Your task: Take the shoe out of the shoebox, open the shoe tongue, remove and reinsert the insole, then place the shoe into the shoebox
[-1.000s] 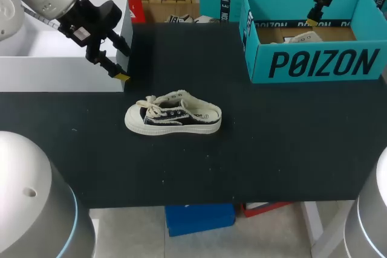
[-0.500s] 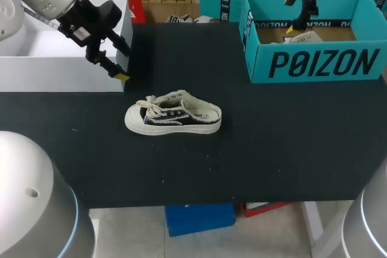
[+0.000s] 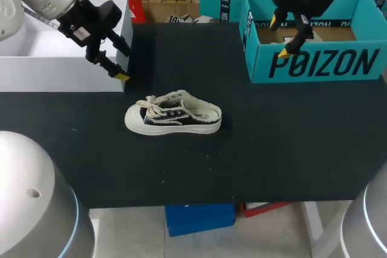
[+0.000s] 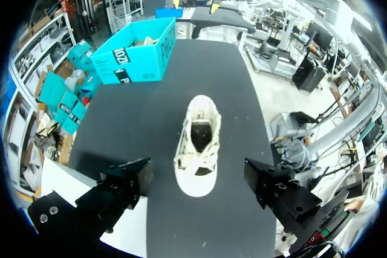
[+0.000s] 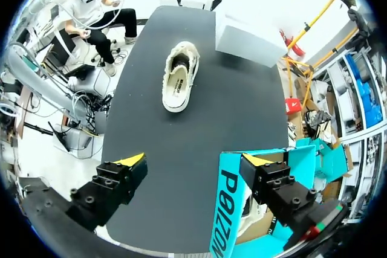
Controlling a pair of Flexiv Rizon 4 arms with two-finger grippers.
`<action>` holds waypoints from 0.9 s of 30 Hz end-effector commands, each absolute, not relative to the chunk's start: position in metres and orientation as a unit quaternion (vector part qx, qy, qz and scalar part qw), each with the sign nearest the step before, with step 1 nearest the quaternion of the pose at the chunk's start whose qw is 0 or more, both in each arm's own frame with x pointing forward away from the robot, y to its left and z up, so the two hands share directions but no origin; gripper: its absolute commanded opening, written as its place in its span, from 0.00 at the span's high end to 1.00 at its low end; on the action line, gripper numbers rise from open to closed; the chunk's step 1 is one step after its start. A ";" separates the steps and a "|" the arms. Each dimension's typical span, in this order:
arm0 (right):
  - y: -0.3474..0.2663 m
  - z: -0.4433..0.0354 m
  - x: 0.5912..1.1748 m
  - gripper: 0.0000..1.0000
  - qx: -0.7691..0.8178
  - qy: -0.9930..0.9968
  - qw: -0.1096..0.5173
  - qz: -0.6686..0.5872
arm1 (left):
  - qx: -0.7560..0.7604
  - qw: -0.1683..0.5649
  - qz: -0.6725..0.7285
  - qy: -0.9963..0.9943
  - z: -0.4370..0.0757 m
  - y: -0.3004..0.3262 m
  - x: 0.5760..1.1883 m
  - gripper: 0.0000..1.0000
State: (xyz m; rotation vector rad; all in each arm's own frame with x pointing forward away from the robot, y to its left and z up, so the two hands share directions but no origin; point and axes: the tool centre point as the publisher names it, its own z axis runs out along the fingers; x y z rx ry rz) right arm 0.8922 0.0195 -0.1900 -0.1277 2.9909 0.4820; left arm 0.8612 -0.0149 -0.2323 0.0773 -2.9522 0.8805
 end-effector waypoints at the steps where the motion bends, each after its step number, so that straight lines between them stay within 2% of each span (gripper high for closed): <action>1: 0.024 -0.200 0.874 0.00 -0.005 0.980 0.108 0.168 | 0.025 0.028 0.287 -0.957 -0.234 -0.015 0.861 0.00; 5: 0.034 -0.204 0.868 0.00 -0.001 0.974 0.127 0.188 | 0.025 0.028 0.287 -0.957 -0.234 -0.015 0.861 0.00; 21: 0.042 -0.206 0.864 0.00 -0.013 0.972 0.125 0.197 | 0.025 0.028 0.287 -0.957 -0.234 -0.015 0.861 0.00; 27: 0.052 -0.221 0.870 0.00 -0.008 0.931 0.126 0.342 | 0.025 0.028 0.287 -0.957 -0.234 -0.015 0.861 0.00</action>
